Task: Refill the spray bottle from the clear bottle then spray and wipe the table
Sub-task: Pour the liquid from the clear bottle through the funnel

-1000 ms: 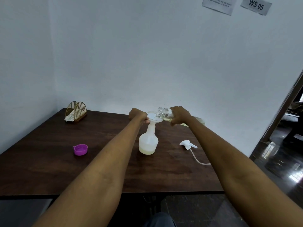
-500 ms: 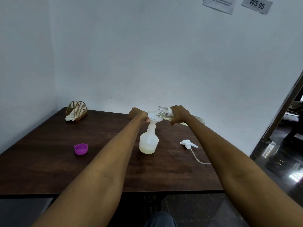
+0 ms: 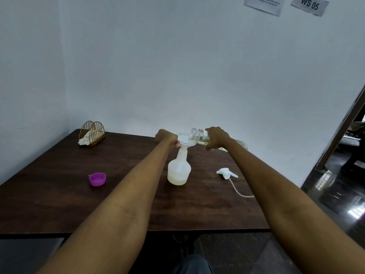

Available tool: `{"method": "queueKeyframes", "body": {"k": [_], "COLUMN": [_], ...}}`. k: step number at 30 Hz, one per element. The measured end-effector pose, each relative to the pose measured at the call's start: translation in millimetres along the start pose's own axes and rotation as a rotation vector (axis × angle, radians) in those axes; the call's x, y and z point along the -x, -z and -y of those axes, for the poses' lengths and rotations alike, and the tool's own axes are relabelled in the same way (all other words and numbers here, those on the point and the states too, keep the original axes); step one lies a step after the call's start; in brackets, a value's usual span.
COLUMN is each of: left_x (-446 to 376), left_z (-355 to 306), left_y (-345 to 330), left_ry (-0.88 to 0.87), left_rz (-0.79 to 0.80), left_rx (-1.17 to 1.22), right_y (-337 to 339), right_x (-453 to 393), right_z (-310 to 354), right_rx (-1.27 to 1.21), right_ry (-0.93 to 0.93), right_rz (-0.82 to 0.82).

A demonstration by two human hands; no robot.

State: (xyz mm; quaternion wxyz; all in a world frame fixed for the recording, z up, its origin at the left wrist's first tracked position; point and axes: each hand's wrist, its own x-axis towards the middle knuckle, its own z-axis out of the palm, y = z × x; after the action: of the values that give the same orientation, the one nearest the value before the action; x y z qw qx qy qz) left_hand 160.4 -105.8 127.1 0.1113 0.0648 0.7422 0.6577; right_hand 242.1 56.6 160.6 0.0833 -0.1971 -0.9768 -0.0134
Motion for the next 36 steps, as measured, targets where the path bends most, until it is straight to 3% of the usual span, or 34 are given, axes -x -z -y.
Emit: {"method": "queueKeyframes", "body": {"k": [36], "left_x": [9.4], "left_z": [-4.4], "left_y": [3.5], "left_ry": [0.001], "left_rz": [0.01], "left_rx": [-0.017], "right_y": [0.6], "right_x": [0.7], "right_z": [-2.6], "right_rx": [0.019], "right_ry": [-0.009], "right_rz": [-0.02]}}
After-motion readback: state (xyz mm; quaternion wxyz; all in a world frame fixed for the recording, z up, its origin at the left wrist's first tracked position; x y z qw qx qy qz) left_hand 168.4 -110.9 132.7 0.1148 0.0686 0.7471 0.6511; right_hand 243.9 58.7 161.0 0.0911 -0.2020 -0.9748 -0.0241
